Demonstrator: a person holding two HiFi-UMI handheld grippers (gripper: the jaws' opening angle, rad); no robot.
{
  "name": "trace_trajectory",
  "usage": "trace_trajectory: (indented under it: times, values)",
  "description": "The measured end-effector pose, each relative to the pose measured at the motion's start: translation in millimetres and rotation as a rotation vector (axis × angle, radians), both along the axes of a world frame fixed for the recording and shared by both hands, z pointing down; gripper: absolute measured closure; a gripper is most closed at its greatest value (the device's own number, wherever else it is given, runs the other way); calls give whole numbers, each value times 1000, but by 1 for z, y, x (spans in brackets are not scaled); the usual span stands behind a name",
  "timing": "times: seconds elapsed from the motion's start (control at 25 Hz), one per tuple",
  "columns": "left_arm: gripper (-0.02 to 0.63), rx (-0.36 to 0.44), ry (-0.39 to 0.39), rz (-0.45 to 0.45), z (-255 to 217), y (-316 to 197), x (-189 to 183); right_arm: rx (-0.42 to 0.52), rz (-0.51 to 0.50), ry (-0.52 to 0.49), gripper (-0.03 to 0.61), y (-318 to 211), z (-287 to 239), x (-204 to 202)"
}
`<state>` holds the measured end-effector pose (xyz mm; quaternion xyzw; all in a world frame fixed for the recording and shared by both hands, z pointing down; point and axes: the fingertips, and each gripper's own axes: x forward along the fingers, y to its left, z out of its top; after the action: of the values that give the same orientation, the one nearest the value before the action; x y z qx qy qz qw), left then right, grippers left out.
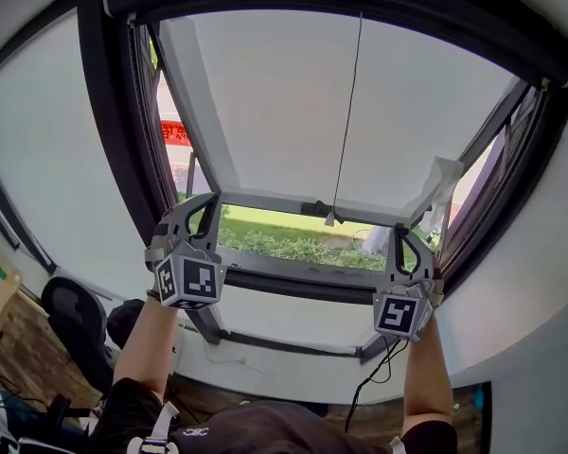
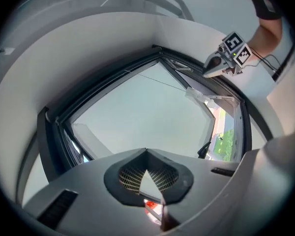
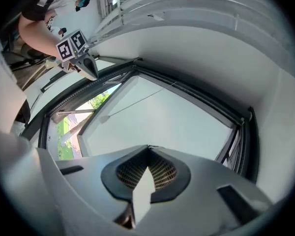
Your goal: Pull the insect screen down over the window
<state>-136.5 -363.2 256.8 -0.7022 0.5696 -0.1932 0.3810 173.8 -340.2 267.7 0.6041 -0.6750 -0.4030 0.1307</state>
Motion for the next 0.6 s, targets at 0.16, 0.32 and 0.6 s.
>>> trace_trajectory:
  times: [0.16,0.32,0.6]
  values:
    - [607,72,-112,10,-45,-6,1,68,35,55,572,-5,-51,13]
    - [468,87,-192,58,-82,-12,4,72,14,68,535,-10,-95,16]
    - [430,149,-300,39,-141,-13,3,47,76,240,434,-20,-140,13]
